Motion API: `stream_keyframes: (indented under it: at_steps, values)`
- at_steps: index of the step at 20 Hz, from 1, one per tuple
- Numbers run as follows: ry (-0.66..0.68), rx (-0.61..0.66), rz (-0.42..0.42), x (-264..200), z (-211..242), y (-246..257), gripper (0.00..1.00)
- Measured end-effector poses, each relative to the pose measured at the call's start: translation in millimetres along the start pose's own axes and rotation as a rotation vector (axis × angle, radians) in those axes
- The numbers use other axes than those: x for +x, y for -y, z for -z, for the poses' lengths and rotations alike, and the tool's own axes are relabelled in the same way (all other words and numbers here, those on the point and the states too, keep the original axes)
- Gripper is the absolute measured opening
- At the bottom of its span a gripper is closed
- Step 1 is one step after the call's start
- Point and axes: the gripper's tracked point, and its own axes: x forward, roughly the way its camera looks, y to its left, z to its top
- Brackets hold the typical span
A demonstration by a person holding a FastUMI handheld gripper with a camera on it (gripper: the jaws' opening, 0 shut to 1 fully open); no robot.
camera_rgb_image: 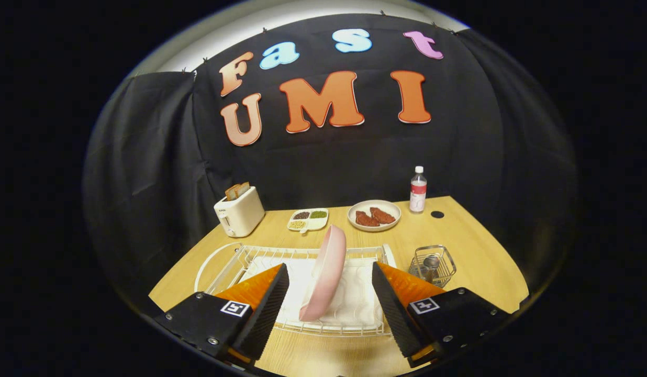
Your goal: Take the plate from the dish rack, then take the spoon from the basket and place it into the plate.
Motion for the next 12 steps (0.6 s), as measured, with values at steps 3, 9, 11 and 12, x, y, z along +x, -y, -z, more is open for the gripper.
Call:
stream_keyframes:
  at_steps: [3, 9, 11, 12]
  values:
    - [-0.122, 0.069, -0.033, 11.7, 6.3, 3.1, 0.94]
    - [-0.203, 0.045, 0.048, 43.5, 9.0, 32.4, 0.90]
    - [-0.254, 0.065, 0.030, 53.4, 13.3, 30.5, 0.90]
    - [-0.270, 0.076, 0.031, 57.6, 12.7, 31.1, 0.90]
